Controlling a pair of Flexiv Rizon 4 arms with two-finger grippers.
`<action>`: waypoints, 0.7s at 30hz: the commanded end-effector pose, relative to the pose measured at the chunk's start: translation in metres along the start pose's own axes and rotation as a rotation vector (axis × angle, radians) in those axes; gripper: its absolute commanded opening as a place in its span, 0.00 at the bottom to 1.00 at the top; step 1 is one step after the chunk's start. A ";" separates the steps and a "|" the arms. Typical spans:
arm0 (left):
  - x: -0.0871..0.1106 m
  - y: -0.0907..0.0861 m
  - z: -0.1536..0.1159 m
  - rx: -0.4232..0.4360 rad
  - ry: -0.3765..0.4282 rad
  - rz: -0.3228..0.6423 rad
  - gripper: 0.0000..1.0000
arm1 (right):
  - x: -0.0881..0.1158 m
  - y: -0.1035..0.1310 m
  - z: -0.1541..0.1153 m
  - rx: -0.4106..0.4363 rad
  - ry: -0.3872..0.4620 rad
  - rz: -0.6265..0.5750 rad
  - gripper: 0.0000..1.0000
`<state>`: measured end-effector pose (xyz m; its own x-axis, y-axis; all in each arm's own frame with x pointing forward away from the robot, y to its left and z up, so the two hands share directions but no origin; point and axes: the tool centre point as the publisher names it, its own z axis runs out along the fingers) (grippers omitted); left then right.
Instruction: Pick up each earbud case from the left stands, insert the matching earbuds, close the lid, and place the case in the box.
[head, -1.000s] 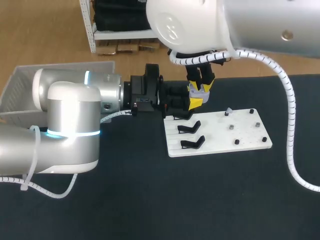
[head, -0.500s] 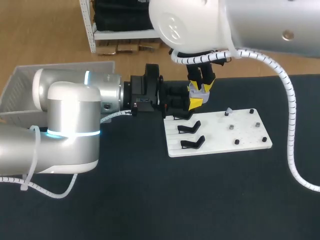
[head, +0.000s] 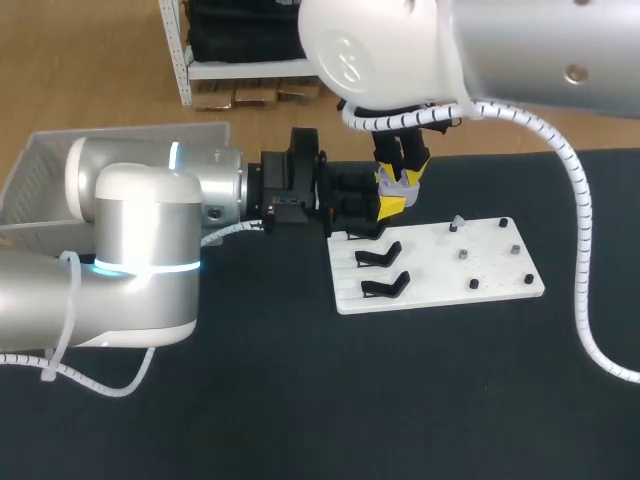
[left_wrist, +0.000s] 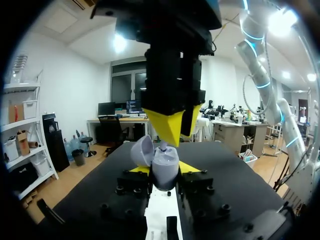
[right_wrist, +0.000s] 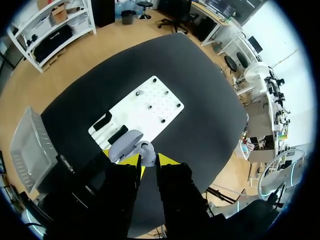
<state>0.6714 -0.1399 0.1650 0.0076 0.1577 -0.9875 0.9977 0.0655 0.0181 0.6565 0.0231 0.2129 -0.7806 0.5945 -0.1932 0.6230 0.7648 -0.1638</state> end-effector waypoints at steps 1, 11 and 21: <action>0.000 -0.001 0.000 -0.007 -0.001 0.000 0.00 | 0.000 -0.001 0.002 -0.002 0.002 0.002 0.00; 0.000 -0.001 0.000 -0.007 -0.001 0.000 0.00 | 0.001 0.001 0.009 0.005 0.014 0.003 0.00; 0.000 -0.001 0.000 -0.007 -0.001 0.000 0.00 | -0.003 0.000 0.012 0.006 0.025 0.016 0.00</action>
<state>0.6708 -0.1405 0.1641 0.0072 0.1583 -0.9874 0.9978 0.0645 0.0176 0.6596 0.0209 0.2026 -0.7728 0.6108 -0.1726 0.6341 0.7550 -0.1672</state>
